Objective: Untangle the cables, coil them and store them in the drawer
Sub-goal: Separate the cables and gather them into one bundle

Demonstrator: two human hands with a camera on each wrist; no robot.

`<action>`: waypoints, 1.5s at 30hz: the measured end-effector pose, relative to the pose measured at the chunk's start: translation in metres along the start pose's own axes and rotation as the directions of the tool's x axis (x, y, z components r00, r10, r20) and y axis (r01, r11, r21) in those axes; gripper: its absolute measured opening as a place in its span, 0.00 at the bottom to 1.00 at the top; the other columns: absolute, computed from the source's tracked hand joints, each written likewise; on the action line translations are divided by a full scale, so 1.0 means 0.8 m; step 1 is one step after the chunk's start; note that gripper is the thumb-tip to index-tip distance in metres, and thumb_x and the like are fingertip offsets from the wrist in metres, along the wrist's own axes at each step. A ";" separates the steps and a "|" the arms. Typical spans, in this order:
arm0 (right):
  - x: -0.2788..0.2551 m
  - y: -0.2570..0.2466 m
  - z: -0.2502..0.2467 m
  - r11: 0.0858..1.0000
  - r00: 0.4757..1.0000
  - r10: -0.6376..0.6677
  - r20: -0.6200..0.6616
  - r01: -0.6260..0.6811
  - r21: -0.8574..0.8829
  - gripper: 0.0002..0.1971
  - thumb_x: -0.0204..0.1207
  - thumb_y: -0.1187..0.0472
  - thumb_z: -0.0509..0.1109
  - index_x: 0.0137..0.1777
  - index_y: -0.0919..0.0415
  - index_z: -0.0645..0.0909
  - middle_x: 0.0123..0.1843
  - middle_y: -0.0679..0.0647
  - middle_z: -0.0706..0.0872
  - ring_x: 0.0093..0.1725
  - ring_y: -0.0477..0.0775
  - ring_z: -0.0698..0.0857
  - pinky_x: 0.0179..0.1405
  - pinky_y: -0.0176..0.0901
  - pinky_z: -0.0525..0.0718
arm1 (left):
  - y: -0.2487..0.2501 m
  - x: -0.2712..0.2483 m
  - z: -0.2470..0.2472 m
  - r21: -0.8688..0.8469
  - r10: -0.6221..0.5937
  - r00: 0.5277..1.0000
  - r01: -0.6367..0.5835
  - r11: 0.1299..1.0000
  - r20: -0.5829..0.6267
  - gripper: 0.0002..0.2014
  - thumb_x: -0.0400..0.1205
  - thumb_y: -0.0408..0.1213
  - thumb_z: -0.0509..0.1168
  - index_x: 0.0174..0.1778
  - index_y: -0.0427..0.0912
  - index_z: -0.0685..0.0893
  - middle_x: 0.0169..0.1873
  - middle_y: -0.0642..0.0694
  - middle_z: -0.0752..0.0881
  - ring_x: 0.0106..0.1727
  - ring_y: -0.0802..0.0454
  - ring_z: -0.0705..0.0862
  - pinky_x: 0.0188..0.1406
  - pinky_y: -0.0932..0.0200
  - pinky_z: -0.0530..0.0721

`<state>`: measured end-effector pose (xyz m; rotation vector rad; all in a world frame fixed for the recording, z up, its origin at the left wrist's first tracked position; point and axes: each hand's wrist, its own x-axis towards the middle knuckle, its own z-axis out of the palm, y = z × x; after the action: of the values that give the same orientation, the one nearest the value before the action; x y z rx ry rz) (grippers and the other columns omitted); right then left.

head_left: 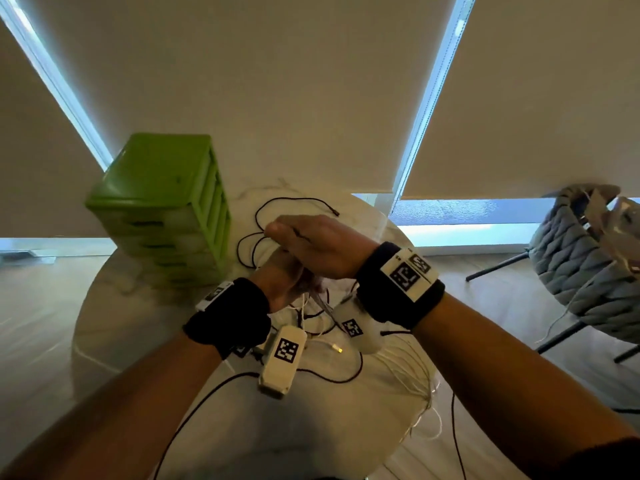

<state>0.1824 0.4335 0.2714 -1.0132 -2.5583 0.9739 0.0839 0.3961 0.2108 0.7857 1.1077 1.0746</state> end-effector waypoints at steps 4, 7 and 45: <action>0.012 0.033 0.027 0.842 0.975 0.223 -0.006 -0.189 0.505 0.25 0.86 0.41 0.45 0.73 0.50 0.73 0.65 0.55 0.82 0.60 0.50 0.82 0.58 0.47 0.80 | -0.007 -0.002 -0.042 -0.039 -0.081 0.990 0.086 0.995 0.114 0.26 0.87 0.37 0.54 0.20 0.48 0.77 0.15 0.52 0.61 0.18 0.56 0.58 0.23 0.60 0.68; 0.012 0.104 0.072 0.832 0.878 0.467 0.106 -0.476 0.284 0.19 0.85 0.47 0.57 0.59 0.62 0.80 0.43 0.55 0.83 0.35 0.50 0.82 0.37 0.44 0.82 | -0.013 -0.003 -0.082 -0.063 -0.129 0.983 0.138 0.988 0.128 0.24 0.81 0.49 0.60 0.18 0.49 0.68 0.14 0.53 0.58 0.16 0.57 0.56 0.21 0.61 0.66; 0.037 0.059 0.035 0.609 0.849 0.398 -0.346 0.037 0.792 0.10 0.87 0.56 0.58 0.46 0.60 0.74 0.28 0.51 0.75 0.27 0.52 0.79 0.38 0.48 0.87 | -0.028 0.001 -0.126 0.088 0.138 0.903 -0.112 0.990 -0.407 0.03 0.77 0.31 0.72 0.45 0.41 0.87 0.33 0.50 0.85 0.26 0.61 0.75 0.22 0.66 0.70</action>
<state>0.1738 0.4650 0.2189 -1.0591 -1.3537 1.4564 -0.0061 0.3888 0.1610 0.7021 1.4687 1.3615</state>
